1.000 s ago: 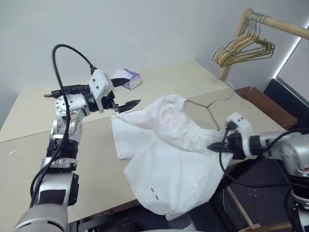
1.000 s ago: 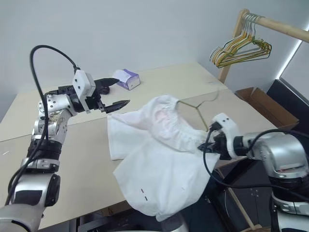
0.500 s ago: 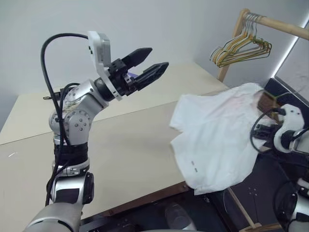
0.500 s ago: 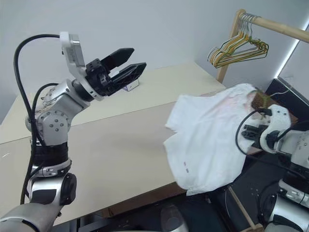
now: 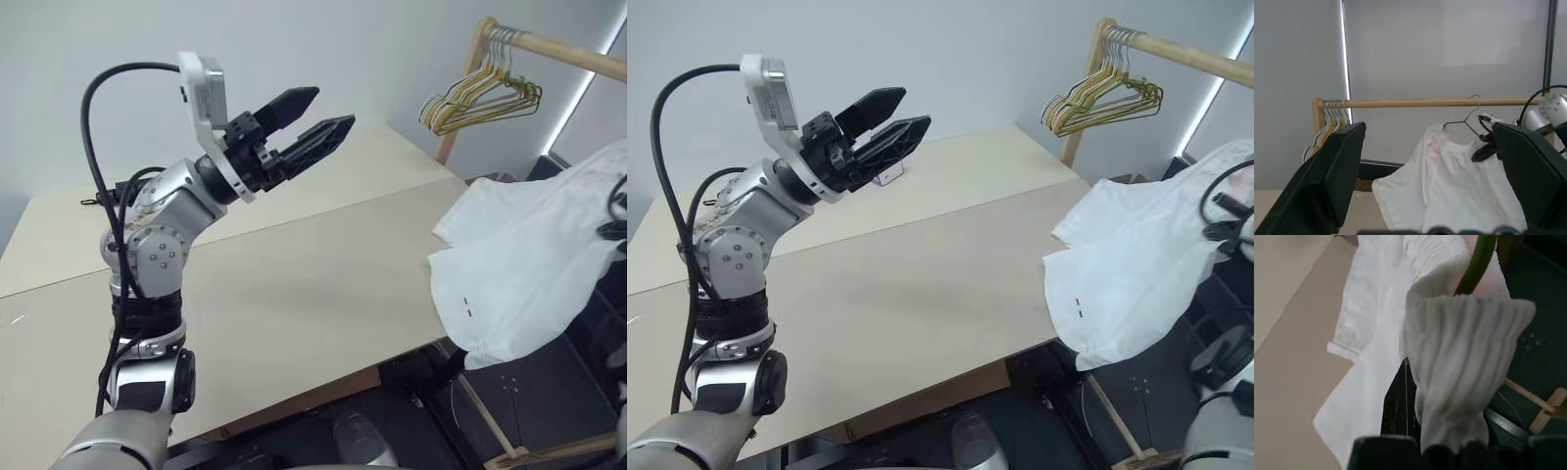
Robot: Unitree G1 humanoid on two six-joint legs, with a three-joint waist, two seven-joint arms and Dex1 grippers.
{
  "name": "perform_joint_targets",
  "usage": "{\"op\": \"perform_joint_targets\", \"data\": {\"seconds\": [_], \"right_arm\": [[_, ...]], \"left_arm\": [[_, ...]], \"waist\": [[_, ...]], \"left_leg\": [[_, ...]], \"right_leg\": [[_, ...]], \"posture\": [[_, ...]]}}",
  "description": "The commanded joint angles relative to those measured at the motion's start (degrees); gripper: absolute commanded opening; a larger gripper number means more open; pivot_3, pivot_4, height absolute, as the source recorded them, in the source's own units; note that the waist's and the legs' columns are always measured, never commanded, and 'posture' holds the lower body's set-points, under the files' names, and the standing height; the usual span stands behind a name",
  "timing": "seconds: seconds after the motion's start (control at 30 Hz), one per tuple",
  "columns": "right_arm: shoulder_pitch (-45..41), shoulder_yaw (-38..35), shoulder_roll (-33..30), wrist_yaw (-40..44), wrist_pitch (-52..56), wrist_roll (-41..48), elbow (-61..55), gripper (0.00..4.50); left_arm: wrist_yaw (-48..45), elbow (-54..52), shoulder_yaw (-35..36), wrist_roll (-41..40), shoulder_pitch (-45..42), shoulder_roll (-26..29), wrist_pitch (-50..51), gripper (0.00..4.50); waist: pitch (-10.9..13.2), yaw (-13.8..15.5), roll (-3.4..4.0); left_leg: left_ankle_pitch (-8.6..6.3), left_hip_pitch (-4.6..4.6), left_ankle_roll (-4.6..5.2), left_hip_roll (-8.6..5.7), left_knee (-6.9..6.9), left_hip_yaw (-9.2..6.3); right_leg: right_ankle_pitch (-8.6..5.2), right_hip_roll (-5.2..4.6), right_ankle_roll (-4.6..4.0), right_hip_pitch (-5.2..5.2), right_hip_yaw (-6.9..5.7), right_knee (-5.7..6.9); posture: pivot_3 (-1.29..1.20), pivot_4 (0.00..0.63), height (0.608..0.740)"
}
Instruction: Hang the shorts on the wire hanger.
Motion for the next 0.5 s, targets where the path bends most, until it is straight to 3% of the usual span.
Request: {"op": "perform_joint_targets", "data": {"seconds": [0.03,0.27,0.47,0.5], "right_arm": [[-4.3,0.4,-3.8,0.0,-6.4,-2.5,9.1,0.0],[-8.2,3.8,-7.9,1.4,-18.2,-5.4,23.4,0.0],[-5.6,7.9,-7.0,3.5,-21.1,-6.4,24.5,0.0],[-5.1,8.0,-6.8,3.7,-20.9,-6.2,24.1,0.29]], "left_arm": [[-0.4,-1.7,0.0,0.2,0.1,0.4,-1.5,4.48],[-0.5,-2.3,0.0,0.3,0.7,1.0,-2.0,4.48],[-0.6,-2.6,0.3,-0.2,1.0,1.2,-1.9,4.48],[-0.7,-2.7,0.3,-0.3,1.1,1.2,-1.9,4.49]], "waist": [[0.0,0.0,-0.05],[0.3,-1.0,-0.27],[0.3,-1.7,-0.23],[0.3,-1.7,-0.23]], "left_leg": [[-0.08,0.08,-0.06,0.0,-0.01,0.02],[-0.56,1.0,-0.16,0.05,-0.06,0.17],[-0.6,0.99,-0.12,0.11,-0.06,0.28],[-0.6,0.99,-0.11,0.12,-0.06,0.29]], "right_leg": [[-0.02,0.0,0.04,0.15,0.0,-0.07],[0.01,-0.04,0.22,1.67,-0.07,-1.16],[0.13,-0.04,0.28,1.69,-0.07,-1.41],[0.15,-0.04,0.29,1.7,-0.07,-1.45]], "posture": [[-0.48,0.0,0.74],[-0.47,0.0,0.74],[-0.47,0.0,0.74],[-0.47,0.0,0.74]]}}
